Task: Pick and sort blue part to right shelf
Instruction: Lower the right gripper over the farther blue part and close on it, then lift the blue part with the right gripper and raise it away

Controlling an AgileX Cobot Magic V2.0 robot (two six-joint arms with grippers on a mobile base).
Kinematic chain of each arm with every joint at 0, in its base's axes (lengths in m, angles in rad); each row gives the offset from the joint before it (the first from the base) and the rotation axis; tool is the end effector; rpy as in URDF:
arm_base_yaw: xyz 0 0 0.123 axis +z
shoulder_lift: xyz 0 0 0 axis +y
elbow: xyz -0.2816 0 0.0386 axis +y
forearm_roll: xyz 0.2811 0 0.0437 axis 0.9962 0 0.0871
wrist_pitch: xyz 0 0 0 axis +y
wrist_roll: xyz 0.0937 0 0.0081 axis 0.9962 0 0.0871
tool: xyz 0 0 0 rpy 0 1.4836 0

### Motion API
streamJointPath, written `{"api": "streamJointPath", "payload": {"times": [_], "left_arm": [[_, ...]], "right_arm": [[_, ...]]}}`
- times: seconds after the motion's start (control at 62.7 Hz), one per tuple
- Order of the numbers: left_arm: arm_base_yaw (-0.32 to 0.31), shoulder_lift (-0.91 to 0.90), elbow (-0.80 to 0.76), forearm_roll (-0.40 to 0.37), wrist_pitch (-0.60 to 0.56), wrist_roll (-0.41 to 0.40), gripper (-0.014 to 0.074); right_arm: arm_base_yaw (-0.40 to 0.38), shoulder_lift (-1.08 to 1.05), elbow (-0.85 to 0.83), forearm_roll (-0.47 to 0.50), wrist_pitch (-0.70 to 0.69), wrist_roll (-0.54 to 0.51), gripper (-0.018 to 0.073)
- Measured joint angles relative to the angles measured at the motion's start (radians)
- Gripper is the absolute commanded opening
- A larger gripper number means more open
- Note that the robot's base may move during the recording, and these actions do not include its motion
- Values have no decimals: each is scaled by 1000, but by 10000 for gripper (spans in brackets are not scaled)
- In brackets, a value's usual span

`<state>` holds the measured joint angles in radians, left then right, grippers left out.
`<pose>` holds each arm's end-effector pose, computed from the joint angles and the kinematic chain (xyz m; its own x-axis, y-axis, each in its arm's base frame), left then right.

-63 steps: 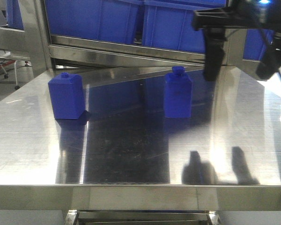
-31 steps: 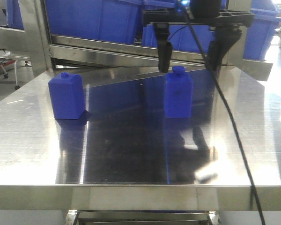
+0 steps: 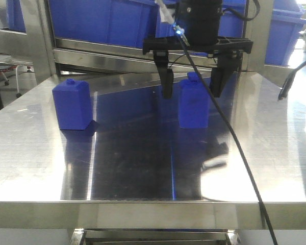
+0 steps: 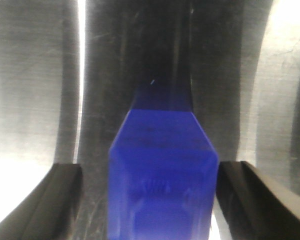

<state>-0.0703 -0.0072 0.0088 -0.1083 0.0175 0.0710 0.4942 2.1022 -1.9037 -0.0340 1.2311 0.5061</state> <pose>0.0929 -0.0067 0.2091 0.0652 -0.0420 -0.9970 0.0746 0.9965 -0.0371 0.4252 0.2257 0.2420 -0.9767 0.0128 -0.2142 -0.0045 0.9968 0.0801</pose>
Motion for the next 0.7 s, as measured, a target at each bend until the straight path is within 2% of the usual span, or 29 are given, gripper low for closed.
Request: {"api": "streamJointPath", "payload": {"times": [0.702], "left_arm": [[0,0,0,0,0,0,125]], "right_arm": [[-18,47,-4,0,0,41,613]]}}
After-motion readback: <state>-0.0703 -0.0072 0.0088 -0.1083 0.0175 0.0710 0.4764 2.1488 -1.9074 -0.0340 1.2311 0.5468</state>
